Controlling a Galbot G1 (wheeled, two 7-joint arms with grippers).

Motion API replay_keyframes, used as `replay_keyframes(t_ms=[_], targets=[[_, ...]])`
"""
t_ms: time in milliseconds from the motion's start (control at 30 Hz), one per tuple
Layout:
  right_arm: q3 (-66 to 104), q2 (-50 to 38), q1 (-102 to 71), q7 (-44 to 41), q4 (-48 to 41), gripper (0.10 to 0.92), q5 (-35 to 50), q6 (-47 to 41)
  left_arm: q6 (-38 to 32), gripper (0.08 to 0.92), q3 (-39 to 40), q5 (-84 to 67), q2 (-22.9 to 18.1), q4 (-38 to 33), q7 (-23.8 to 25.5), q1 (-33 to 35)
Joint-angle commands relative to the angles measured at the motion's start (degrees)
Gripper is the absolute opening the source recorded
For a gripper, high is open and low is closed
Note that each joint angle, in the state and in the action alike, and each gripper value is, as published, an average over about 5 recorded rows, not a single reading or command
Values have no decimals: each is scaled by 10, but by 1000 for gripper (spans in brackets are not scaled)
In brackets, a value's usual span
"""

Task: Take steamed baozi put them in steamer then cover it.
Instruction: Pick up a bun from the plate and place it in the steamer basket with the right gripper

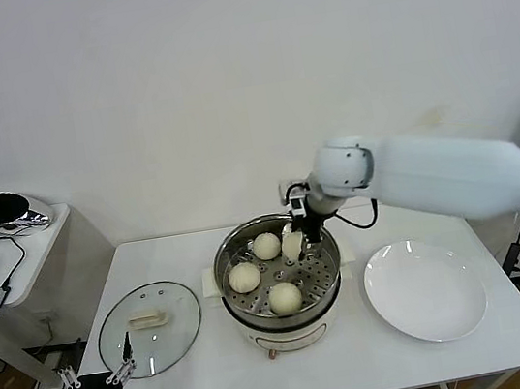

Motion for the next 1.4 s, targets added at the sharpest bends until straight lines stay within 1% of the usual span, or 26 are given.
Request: replay_keyframes(t_ms=[33,367,933,1000,1200,1300,1400], targets=[[-5,32,-50,13,-31,645,-17,-27,0,823,0,0,0,1,0,-1],[9,28,-62,12,-46,645,-43,-22,1,823,5,0,0,5,0,-7],[27,22,-51,2,-41,647,-49,-19,2,823,4,0,-1,1,1,-7],[32,18,-49,0,-36,670,-48,-19,2,823,4,0,-1,0,1,-7],[47,-15,-45,-5,-8,804,-41,-21,2,823,4,0,-2,-1,1,-6],[70,-47,-50,0,23,820,-39,-18,2,823,4,1,-3,0,1,-7],[108,-92,-66,32,71,822,-25,-8,2,823,5,1,-4,0,1,-7]])
